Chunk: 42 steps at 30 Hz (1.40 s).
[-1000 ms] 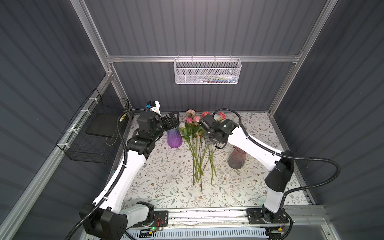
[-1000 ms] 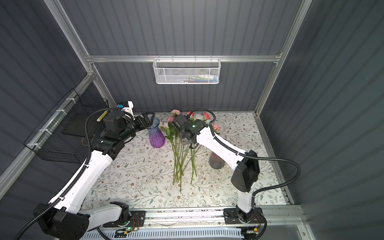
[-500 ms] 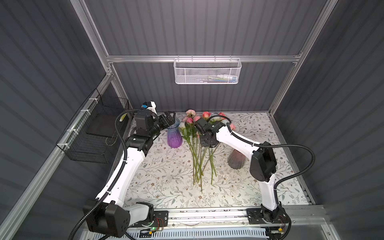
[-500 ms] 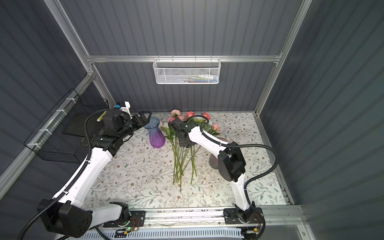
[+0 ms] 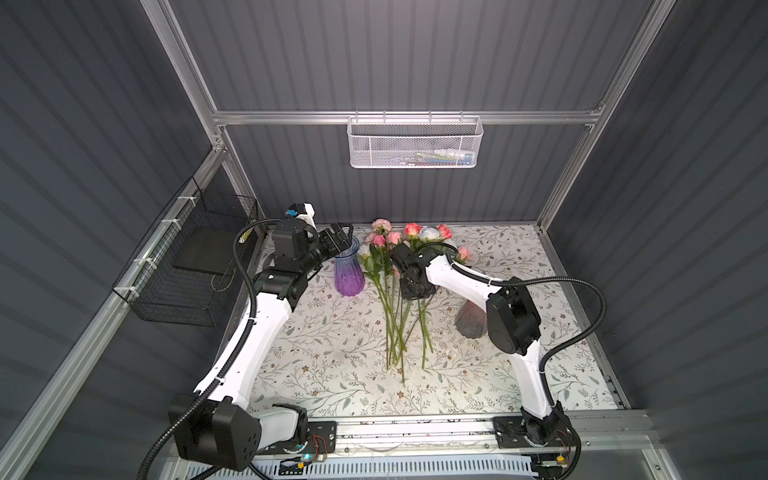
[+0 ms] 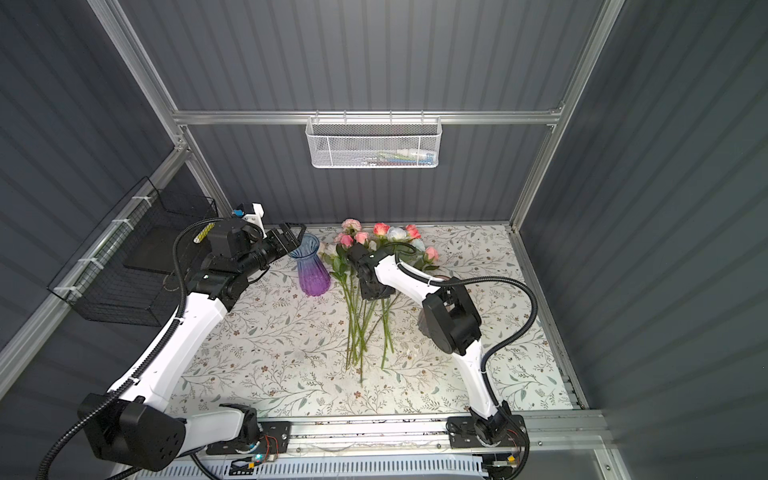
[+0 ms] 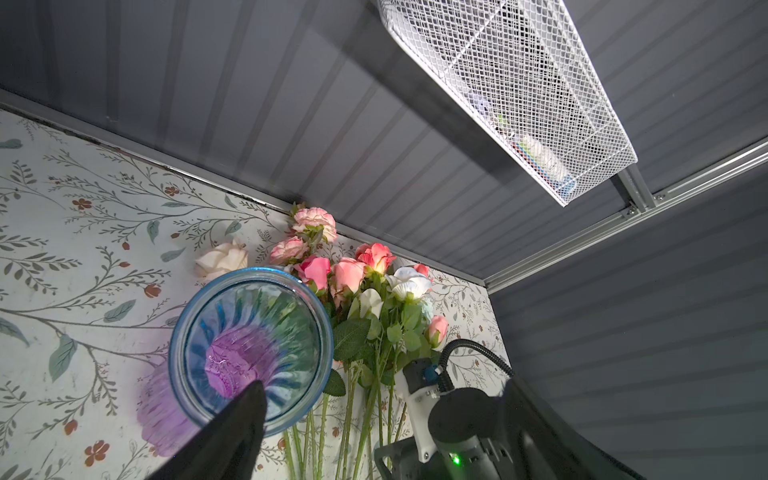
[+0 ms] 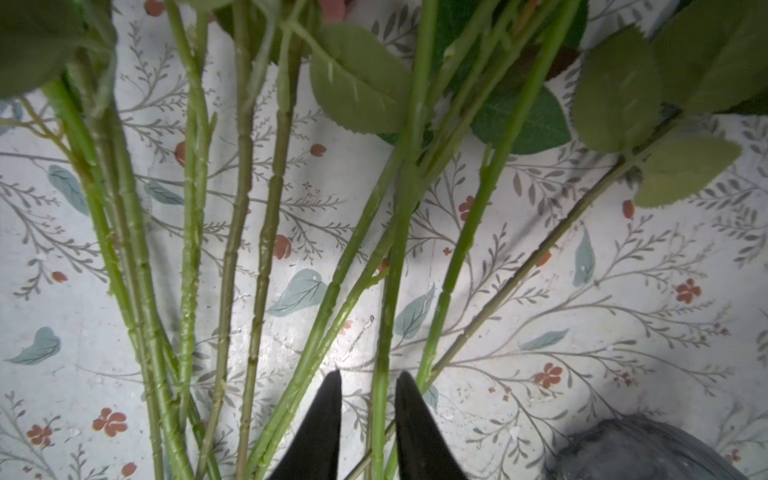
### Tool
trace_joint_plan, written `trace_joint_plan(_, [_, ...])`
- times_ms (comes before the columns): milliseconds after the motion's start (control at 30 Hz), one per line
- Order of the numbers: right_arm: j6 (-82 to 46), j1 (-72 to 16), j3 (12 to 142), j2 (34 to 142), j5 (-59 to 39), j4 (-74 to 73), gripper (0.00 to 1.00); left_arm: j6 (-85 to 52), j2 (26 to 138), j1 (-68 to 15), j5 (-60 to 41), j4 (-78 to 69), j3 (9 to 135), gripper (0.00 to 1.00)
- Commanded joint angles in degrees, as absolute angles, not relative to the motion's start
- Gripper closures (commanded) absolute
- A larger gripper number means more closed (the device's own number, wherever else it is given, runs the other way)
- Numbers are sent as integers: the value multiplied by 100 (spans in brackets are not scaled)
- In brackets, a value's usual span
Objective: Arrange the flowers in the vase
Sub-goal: 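Lower the right gripper onto a pink rose stem and close it, then lift the pink rose high with the right gripper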
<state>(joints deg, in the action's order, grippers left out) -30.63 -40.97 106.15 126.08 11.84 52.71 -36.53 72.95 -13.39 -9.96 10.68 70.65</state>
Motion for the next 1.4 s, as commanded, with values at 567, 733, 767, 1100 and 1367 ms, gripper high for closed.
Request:
trace_joint_plan(567, [-3049, -4076, 10304, 12367, 1122, 5088, 97, -3693, 7357, -1265, -1151, 1027, 7055, 11])
trace_joint_plan(733, [-3090, -4175, 10079, 11556, 1162, 4993, 99, -3681, 7389, -1257, -1170, 1021, 7059, 11])
trace_joint_plan(767, [-3107, -4183, 10019, 11363, 1160, 4971, 99, -3674, 7392, -1257, -1193, 1019, 7065, 11])
trace_joint_plan(1100, [-3147, -4395, 9376, 9780, 1188, 4415, 99, -3560, 7314, -1257, -1457, 788, 7029, 11])
trace_joint_plan(1367, [-2535, -5014, 8274, 8276, 1726, 3011, 100, -3560, 7261, -1257, -2020, 314, 6877, 11])
